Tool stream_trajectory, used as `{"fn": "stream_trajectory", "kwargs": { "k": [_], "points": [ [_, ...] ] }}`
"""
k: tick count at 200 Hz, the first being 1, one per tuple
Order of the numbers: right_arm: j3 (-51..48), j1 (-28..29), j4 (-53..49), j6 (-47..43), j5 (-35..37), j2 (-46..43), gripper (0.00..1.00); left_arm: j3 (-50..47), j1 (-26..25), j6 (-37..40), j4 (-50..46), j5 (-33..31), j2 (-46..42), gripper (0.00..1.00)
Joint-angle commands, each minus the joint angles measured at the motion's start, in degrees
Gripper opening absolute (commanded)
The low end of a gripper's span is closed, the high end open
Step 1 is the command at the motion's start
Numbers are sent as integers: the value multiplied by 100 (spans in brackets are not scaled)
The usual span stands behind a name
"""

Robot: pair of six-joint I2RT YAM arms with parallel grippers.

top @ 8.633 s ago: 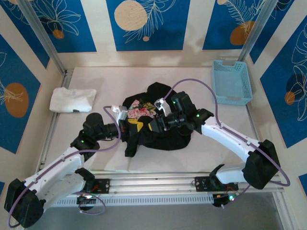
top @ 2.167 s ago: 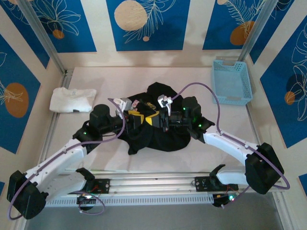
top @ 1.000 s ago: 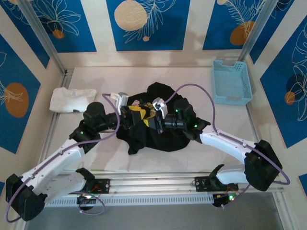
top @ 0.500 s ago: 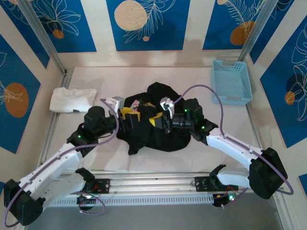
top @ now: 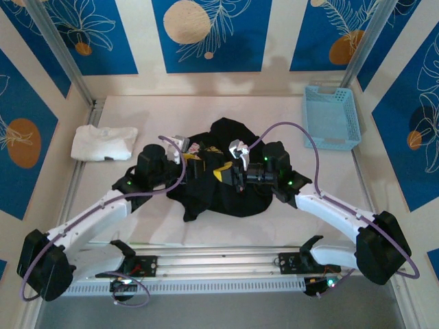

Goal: Fold the inside-out t-shirt

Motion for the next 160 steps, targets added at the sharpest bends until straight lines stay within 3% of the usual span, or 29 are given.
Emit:
{"fn": "stream_trajectory", "kwargs": {
  "k": [1, 56, 104, 136, 160],
  "points": [
    [-78, -28, 216, -19, -191, -129, 0, 185, 156, -208, 503, 253, 107, 52],
    [-90, -46, 267, -20, -233, -121, 0, 293, 295, -528, 1094, 858, 549, 36],
    [-72, -114, -28, -101, 161, -178, 0, 383, 364, -548, 1032, 1172, 499, 0],
    [132, -204, -988, -250, 1573, -288, 0, 523, 375, -589, 329, 1809, -60, 0],
    [450, -413, -1560, 67, 1835, -30, 7, 595, 379, -880, -36, 2490, -368, 0]
  ]
}}
